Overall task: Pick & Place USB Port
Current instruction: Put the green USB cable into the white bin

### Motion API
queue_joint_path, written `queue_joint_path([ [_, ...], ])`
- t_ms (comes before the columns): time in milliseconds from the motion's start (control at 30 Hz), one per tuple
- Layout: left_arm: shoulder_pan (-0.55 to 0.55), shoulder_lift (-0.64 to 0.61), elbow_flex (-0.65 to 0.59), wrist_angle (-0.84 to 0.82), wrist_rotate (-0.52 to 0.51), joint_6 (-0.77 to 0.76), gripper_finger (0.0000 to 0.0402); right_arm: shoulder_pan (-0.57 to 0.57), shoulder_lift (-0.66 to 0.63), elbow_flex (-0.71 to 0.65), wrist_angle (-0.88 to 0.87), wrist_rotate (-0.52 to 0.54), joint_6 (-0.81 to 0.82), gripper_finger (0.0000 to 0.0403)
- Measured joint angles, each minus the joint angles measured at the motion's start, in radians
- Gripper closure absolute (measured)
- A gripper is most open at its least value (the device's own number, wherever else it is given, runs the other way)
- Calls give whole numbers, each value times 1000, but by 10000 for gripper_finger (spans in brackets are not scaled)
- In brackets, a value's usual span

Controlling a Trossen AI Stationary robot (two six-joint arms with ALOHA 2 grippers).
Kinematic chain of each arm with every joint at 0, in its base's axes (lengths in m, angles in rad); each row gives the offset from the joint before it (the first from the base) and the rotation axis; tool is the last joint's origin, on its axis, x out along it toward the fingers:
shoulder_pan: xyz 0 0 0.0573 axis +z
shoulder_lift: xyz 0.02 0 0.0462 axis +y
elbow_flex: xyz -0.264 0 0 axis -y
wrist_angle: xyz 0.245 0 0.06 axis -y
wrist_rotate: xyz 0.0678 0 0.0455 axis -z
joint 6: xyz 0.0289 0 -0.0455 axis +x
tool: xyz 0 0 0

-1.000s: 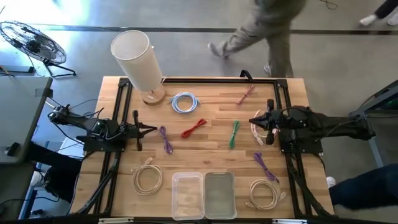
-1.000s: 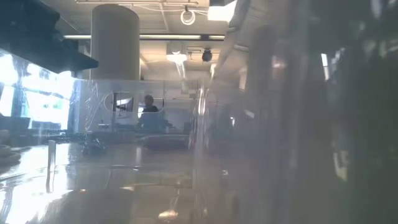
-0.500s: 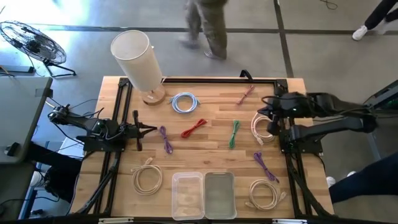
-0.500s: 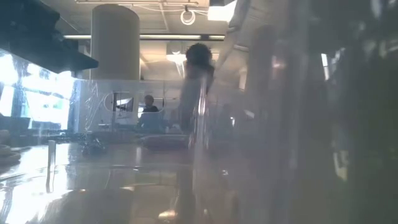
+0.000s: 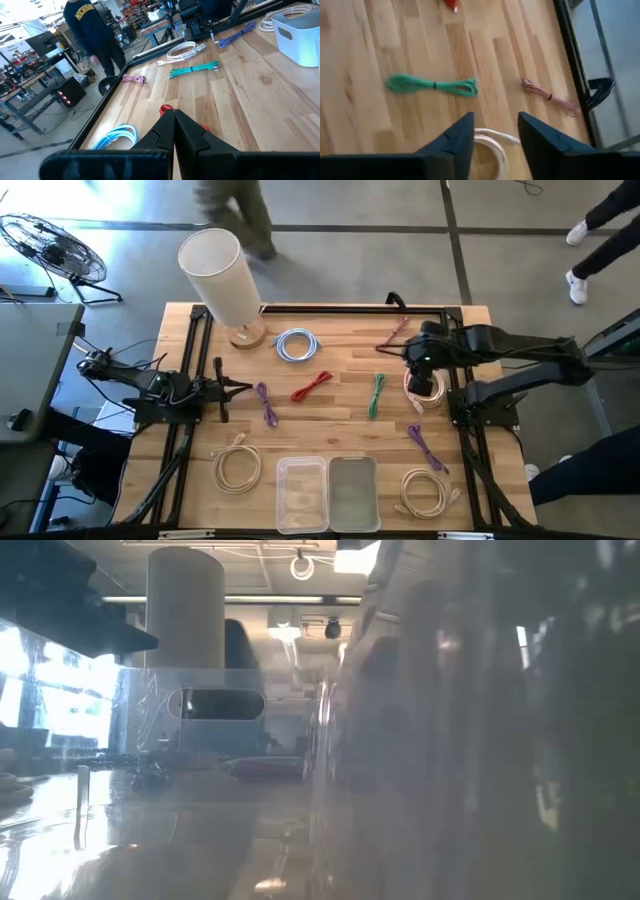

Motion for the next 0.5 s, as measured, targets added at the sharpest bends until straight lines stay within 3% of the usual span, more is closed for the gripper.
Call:
queue_joint_path([
  [233,0,0,0,1,0,0,401,11,82,0,-2,-112,-409,187],
  [500,0,0,0,1,9,-31,401,11,183,0,18,-161,-802,184],
])
